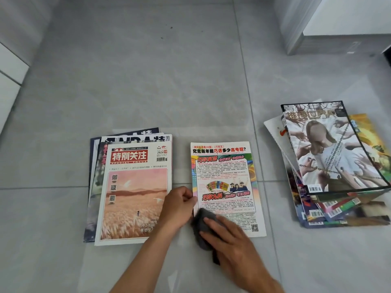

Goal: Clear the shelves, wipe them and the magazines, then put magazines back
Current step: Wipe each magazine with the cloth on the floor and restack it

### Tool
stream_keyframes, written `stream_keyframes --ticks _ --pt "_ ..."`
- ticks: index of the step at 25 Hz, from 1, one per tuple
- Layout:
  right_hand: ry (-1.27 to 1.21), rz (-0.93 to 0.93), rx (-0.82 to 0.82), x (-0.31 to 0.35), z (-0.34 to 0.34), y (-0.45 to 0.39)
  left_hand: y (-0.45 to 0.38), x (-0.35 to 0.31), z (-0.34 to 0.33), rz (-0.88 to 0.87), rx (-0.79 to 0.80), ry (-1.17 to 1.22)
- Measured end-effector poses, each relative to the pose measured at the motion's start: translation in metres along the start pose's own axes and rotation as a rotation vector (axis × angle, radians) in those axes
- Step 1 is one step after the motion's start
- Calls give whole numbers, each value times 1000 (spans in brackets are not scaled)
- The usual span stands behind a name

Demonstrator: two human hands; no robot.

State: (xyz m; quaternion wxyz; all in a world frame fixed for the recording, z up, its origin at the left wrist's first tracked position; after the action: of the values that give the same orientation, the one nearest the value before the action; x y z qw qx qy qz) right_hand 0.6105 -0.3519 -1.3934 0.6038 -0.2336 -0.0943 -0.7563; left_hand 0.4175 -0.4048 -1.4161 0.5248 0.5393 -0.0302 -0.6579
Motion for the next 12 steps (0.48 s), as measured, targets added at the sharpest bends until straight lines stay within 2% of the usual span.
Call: stream_keyframes --ticks 1,3,5,6,9,12 --pt "-17 -44 -6 -18 11 -4 0 0 -1 -4 7 9" --pt "-34 -243 -83 -55 28 -25 -1 1 -2 7 26 25" --pt "-55 -430 -160 -63 29 -55 -2 2 -3 3 29 25" --pt "-58 -424 -154 -54 23 -65 -2 3 -3 3 25 27" --pt "-8 -212 -61 -10 1 -48 -2 3 -2 5 22 47" --pt "-12 -155 -58 4 1 -28 -3 5 -3 -20 31 36"
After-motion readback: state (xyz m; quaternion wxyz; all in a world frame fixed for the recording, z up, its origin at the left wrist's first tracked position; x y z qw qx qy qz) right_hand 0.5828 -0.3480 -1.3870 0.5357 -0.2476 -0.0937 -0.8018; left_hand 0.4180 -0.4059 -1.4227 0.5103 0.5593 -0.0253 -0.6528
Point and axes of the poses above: each hand's wrist, its own y-axis away from the middle knuckle, its own z-axis out of the back of the hand, x = y × z, the point moved 6 cm from there along -y, towards the middle knuckle
